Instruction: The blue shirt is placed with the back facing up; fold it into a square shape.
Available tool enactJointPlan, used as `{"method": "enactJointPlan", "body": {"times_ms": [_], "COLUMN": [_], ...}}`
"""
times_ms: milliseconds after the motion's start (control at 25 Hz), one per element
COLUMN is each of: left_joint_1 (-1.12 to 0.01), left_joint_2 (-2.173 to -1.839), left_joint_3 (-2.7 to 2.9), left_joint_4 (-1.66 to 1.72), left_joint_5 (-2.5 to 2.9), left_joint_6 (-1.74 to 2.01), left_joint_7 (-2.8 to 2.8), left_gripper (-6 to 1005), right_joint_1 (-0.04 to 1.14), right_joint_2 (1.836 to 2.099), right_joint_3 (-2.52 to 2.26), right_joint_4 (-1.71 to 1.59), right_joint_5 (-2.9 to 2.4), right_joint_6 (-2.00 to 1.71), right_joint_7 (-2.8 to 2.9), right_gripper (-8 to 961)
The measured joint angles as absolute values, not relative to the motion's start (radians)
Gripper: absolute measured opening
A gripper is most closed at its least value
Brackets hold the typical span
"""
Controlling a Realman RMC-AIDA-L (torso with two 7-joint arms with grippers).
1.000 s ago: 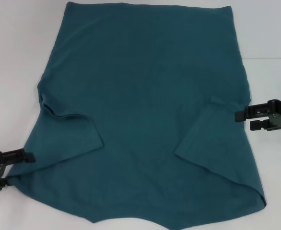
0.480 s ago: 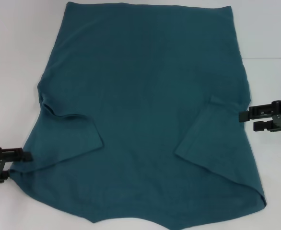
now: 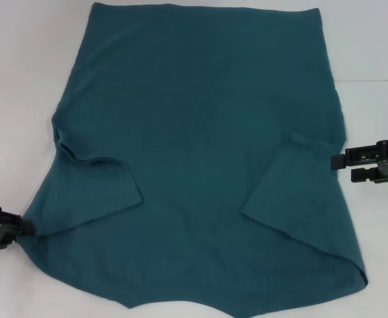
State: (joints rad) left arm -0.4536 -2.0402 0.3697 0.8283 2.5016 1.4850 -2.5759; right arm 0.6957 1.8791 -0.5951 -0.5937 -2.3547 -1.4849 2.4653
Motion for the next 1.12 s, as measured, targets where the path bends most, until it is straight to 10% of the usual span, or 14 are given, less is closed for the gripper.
{"method": "enactJointPlan", "body": {"times_ms": [560,1120], "left_joint_1": [-0.462,-0.486], "left_joint_2": [-2.037,-2.028], "left_joint_3": [0.356,0.356], "left_joint_4": [0.832,0.825], "left_joint_5": [2.390,2.360], "left_joint_6": [1.582,1.562], "left_joint_7": [-2.451,-2.451], "left_gripper": [13,13], "right_joint_1": [0.685,0.632], "right_joint_2": [1.823,1.825], "right_joint_3": [-0.610,-0.620], "right_joint_4": [-0.601,-0.660], "right_joint_5": [-2.383,-2.521], "right_joint_6": [-1.591,-1.737], "right_joint_7": [2.440,2.399], "right_gripper": [763,762]}}
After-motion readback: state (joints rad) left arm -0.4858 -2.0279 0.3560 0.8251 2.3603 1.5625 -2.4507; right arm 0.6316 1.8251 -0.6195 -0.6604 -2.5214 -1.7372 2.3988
